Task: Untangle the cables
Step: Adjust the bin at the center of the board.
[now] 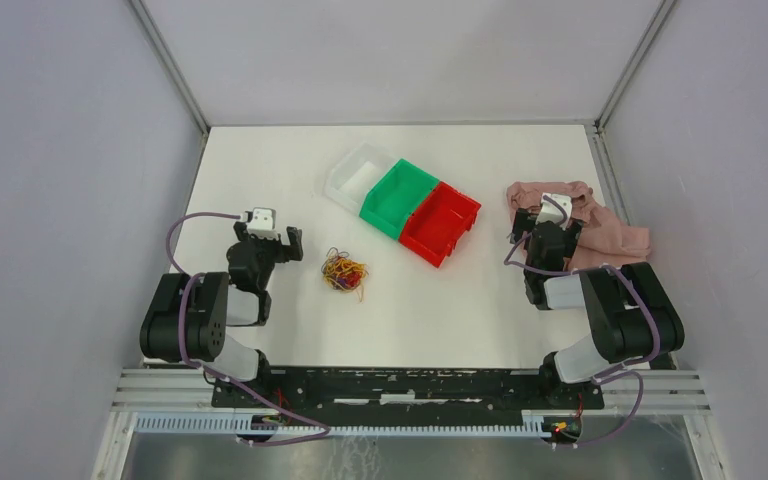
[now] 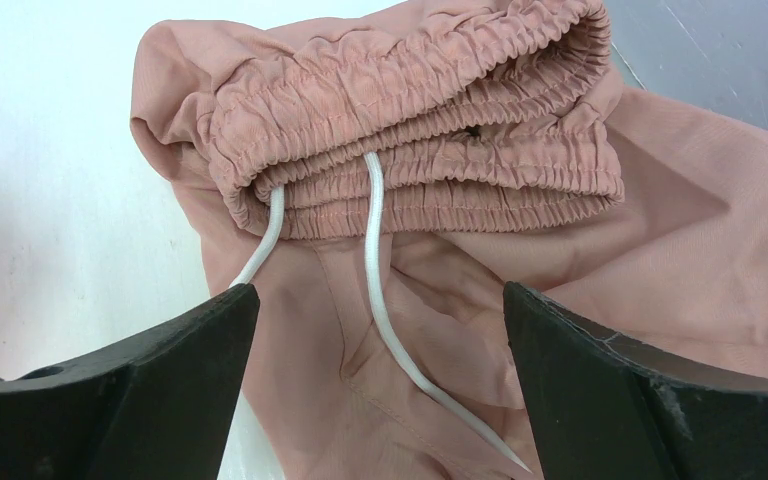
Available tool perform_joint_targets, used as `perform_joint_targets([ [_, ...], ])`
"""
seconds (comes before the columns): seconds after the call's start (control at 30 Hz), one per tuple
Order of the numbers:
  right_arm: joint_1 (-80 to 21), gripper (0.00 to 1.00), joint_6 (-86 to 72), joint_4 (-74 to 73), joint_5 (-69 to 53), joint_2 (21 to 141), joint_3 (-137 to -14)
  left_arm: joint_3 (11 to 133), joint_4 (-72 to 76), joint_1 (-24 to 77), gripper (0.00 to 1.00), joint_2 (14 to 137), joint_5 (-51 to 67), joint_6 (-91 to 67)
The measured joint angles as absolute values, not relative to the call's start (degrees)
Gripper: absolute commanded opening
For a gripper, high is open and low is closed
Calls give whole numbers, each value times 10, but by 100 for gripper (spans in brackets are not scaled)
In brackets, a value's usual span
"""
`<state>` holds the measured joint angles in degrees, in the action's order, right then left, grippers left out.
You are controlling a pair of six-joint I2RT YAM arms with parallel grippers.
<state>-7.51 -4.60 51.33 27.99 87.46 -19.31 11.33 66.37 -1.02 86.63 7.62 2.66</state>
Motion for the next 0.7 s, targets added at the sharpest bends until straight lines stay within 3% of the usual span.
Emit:
perform_joint_targets([
  [0.7, -65, 99, -50, 513, 273, 873, -192, 118, 647, -10, 99, 863, 75, 26],
])
